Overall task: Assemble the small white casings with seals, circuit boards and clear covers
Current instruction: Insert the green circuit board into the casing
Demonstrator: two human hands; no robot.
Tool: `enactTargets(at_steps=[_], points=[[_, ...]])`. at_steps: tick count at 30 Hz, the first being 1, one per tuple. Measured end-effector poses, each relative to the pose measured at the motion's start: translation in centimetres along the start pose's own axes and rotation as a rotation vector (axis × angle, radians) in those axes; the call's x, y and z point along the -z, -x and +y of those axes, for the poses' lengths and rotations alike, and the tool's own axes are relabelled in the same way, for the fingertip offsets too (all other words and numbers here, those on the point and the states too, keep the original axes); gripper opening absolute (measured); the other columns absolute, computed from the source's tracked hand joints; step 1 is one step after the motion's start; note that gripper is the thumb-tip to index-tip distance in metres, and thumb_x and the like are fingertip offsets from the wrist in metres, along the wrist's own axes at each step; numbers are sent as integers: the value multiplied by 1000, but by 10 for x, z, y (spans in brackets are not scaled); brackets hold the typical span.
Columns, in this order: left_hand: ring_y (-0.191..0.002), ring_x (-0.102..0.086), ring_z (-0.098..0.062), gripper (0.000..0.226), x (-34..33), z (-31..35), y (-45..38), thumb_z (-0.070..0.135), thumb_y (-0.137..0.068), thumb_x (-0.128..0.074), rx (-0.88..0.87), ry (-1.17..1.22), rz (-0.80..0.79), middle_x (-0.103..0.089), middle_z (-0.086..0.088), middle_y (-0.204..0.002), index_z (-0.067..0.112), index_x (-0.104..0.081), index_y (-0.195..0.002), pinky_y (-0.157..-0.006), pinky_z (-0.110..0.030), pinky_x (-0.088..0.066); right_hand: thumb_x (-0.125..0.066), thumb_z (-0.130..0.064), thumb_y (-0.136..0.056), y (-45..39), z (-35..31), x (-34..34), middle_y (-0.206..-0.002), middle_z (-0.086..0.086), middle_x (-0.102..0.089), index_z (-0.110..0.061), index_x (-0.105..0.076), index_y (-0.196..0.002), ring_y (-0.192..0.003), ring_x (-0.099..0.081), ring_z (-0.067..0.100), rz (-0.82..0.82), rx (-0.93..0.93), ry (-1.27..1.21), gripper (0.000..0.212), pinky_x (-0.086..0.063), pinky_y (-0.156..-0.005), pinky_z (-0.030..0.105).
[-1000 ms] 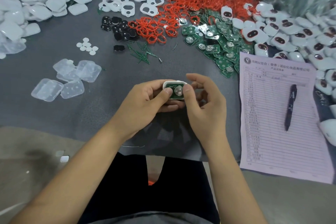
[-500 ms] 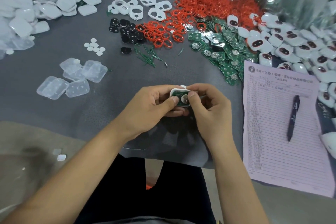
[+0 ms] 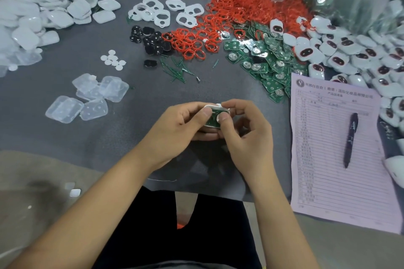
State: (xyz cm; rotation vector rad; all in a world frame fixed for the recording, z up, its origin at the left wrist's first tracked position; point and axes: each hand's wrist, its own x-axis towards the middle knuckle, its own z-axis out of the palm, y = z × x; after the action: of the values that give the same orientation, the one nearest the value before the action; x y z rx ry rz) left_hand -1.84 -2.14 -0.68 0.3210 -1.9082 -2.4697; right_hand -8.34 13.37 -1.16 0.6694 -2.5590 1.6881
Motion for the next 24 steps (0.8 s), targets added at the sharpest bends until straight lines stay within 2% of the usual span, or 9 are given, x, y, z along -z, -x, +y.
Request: enactTargets(at_steps=[4, 7, 9, 12, 16, 20, 24], points=[[-103, -75, -18, 29, 1, 0, 0, 12, -99, -62, -21, 49, -6, -77, -11, -115, 7, -67, -128, -85, -24, -60, -63, -37, -96, 1, -1, -1, -90, -9, -68, -36, -67, -106, -66, -62, 17, 20, 2, -13, 11, -46, -62, 23], [-98, -77, -20, 30, 3, 1, 3, 16, -95, -63, -29, 134, 80, -78, -10, -111, 9, -68, -124, -82, -22, -59, -60, -29, -100, -1, -1, -1, -88, -7, -68, -26, -67, -110, -66, -60, 11, 119, -3, -70, 12, -45, -61, 16], [-96, -78, -22, 24, 10, 4, 6, 12, -101, -59, -41, 183, 174, -78, -10, -110, 9, -67, -123, -80, -20, -59, -59, -23, -101, -2, 0, -2, -86, -8, -66, -22, -67, -110, -68, -57, 9, 186, -13, -51, 13, -42, -63, 12], [-94, -78, -24, 21, 28, 10, 8, 8, -106, -51, -36, 241, 287, -77, -15, -114, 5, -64, -123, -75, -20, -60, -61, -20, -100, 0, 0, -4, -92, -6, -62, -20, -67, -114, -78, -57, 11, 223, -10, 77, 16, -41, -68, 17], [-91, -78, -23, 19, 39, 15, 15, 13, -106, -52, -14, 211, 304, -78, -12, -111, 8, -65, -119, -72, -20, -59, -67, -21, -96, 1, -1, -10, -111, 4, -58, -16, -68, -119, -102, -49, 23, 203, 85, 365, 24, -34, -82, 16], [-88, -79, -23, 18, 40, 13, 21, 14, -104, -57, -37, 168, 362, -79, -11, -105, 7, -69, -116, -71, -18, -59, -69, -39, -93, -2, 1, -18, -116, 12, -56, -13, -68, -124, -106, -47, 33, 63, 105, 555, 40, -41, -94, 40], [-88, -79, -24, 24, 36, 12, 24, 20, -98, -63, -44, 71, 322, -79, -10, -102, 7, -70, -116, -72, -18, -59, -75, -59, -82, -2, 1, -20, -110, 10, -56, -15, -68, -123, -103, -49, 34, 86, 47, 660, 60, -39, -89, 42]])
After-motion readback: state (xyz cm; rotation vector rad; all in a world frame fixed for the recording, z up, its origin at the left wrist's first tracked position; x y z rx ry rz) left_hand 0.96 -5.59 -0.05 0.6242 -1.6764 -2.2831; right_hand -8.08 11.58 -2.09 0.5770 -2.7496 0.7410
